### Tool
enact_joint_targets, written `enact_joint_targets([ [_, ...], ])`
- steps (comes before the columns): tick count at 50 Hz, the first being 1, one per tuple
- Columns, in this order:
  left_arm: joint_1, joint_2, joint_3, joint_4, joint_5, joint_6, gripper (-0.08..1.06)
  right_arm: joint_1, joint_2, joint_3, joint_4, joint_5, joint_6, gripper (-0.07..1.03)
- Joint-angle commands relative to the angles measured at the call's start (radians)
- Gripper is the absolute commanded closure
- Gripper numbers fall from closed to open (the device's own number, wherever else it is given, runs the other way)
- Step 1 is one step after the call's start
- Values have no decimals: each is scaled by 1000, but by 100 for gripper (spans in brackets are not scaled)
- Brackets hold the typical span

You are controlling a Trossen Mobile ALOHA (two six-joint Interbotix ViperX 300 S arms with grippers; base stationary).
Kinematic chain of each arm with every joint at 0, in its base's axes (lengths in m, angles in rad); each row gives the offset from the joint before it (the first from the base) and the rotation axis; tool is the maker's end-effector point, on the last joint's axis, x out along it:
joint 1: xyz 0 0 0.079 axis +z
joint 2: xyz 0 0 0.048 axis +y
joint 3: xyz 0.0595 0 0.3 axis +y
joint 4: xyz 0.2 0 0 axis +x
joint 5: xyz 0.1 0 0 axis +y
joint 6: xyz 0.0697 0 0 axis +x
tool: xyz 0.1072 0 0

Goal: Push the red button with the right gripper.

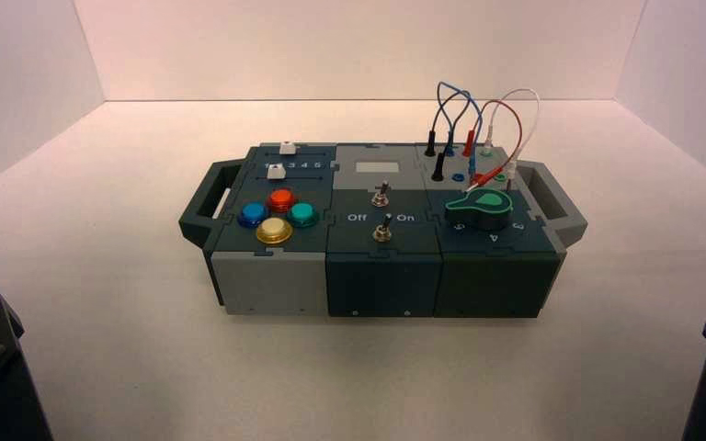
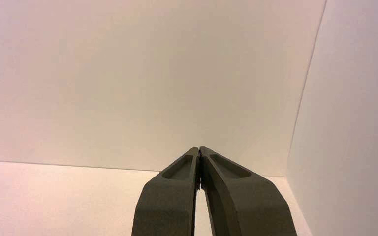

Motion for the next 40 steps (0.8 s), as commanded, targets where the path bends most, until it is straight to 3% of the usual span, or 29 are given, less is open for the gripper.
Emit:
enact_joint_targets([
  [1, 0, 8, -18, -2, -2, 6, 101, 2, 5, -29, 3, -6, 2, 99],
  [40, -11, -3, -34, -2, 46, -2, 101, 18, 23, -17, 8, -3, 8, 99],
])
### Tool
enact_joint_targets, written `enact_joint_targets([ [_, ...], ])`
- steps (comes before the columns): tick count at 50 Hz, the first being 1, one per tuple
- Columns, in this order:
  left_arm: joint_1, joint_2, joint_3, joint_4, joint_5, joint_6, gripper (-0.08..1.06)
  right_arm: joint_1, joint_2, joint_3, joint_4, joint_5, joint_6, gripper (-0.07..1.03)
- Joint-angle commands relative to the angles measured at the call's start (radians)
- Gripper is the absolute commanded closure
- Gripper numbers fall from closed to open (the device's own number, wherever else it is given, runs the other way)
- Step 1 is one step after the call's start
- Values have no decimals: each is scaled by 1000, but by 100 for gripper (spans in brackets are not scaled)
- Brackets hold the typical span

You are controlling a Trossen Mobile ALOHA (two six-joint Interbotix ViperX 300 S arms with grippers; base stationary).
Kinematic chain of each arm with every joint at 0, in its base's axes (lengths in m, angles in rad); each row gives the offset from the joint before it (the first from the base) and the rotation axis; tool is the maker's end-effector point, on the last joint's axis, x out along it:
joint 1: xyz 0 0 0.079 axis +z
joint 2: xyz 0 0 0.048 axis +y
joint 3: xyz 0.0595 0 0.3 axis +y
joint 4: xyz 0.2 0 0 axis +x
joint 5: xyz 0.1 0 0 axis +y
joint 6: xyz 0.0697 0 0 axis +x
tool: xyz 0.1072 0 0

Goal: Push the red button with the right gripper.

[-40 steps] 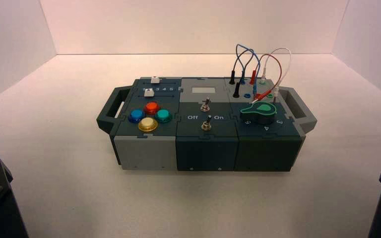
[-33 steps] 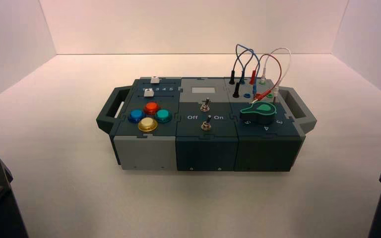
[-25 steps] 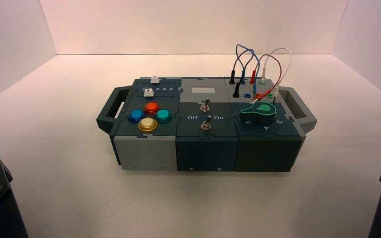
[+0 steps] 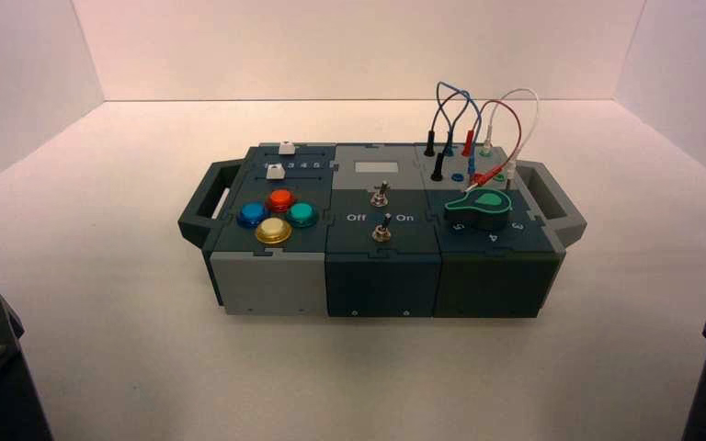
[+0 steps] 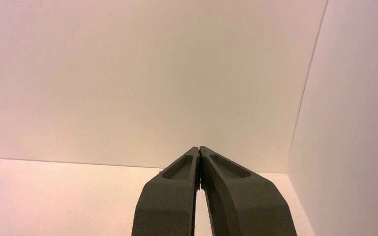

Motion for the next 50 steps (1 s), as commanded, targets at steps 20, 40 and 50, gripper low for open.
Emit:
enact_joint_targets([
  [20, -158, 112, -236, -5, 416, 8, 101, 66, 34, -84, 34, 213, 5, 99],
  [40, -291, 141, -322, -9, 730, 9, 101, 120, 49, -183, 37, 560, 0, 99],
  [50, -330, 144, -324, -20, 805, -2, 101, 195, 64, -189, 41, 676, 0, 99],
])
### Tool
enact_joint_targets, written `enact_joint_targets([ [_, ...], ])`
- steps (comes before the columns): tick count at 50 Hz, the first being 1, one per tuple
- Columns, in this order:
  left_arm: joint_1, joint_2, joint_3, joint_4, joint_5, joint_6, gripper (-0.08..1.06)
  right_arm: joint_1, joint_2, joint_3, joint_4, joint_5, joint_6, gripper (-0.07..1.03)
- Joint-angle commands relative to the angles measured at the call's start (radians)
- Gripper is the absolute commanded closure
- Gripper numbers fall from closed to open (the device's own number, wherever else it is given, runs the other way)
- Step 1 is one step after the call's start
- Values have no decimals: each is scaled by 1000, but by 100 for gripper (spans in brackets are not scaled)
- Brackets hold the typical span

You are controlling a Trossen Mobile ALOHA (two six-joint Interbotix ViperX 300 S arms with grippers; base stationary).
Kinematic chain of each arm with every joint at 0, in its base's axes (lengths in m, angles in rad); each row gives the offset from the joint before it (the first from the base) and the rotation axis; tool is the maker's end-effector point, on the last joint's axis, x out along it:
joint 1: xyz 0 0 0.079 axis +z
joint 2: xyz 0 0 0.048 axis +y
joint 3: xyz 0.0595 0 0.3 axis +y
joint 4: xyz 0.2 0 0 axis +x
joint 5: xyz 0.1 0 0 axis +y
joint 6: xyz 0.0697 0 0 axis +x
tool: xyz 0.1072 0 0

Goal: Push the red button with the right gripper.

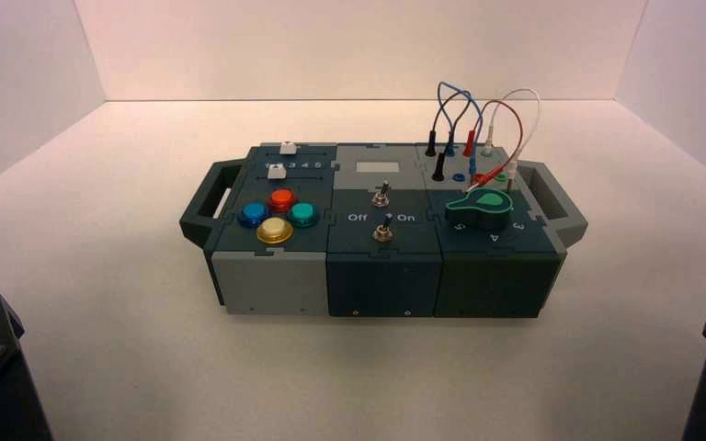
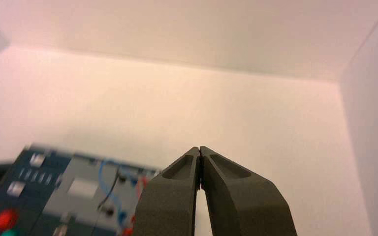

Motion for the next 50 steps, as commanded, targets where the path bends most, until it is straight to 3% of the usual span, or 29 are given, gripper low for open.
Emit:
enact_joint_targets([
  [1, -9, 2, -32, -3, 35, -5, 101, 54, 21, -34, 5, 49, -2, 99],
  [12, -9, 40, -32, 0, 107, -6, 101, 167, 109, -52, 28, 86, 0, 99],
  [30, -9, 104, -12, 0, 110, -8, 101, 387, 314, -150, 57, 91, 2, 99],
  [50, -9, 100, 48, 0, 123, -5, 101, 558, 551, -273, 91, 89, 3, 99],
])
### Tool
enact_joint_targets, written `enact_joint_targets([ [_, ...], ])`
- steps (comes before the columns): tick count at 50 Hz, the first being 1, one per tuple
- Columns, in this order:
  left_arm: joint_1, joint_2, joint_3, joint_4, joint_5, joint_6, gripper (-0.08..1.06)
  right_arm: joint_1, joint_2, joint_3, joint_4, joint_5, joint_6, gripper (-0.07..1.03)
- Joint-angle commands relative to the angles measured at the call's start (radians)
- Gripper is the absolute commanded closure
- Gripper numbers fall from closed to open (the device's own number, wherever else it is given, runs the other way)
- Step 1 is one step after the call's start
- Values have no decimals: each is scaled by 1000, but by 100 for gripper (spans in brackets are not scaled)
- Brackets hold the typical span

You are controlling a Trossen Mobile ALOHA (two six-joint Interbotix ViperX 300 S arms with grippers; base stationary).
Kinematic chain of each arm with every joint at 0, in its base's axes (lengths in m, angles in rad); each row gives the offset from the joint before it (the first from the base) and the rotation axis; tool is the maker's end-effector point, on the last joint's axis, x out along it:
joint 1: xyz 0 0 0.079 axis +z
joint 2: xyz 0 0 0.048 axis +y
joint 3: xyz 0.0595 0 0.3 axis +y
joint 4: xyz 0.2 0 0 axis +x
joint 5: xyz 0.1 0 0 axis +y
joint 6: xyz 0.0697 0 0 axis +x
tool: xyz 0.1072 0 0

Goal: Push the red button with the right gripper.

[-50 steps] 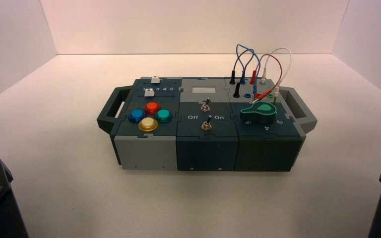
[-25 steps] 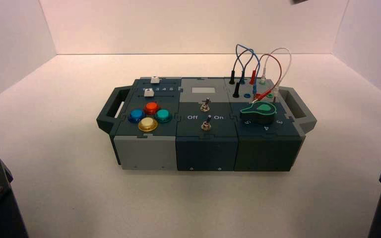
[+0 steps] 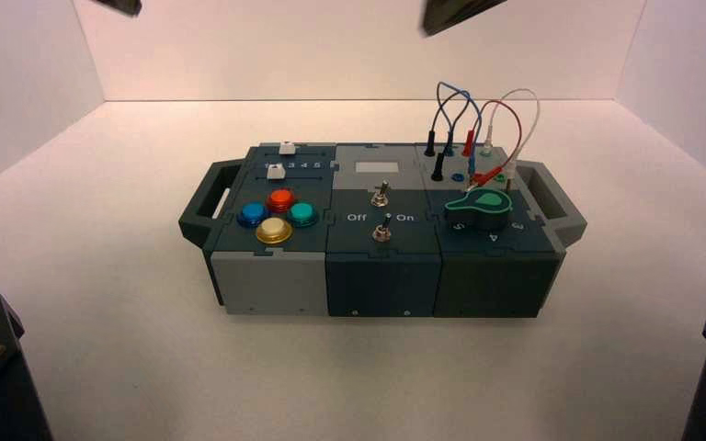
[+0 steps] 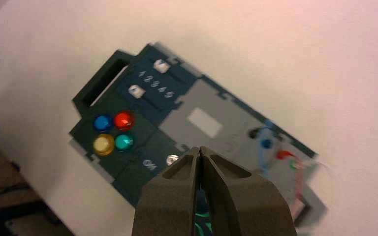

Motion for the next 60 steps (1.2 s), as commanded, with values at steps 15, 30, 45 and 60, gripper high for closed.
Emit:
enact_joint_targets([
  [15, 0, -23, 21, 3, 15, 9, 101, 156, 268, -156, 26, -11, 3, 99],
  [30, -3, -15, 28, 3, 3, 15, 101, 179, 425, -242, 48, -3, -3, 99],
  [45, -3, -23, 31, 3, 0, 15, 101, 193, 532, -298, 74, 6, -8, 99],
  [60, -3, -28, 34, 3, 0, 14, 101, 221, 600, -350, 83, 34, -11, 99],
])
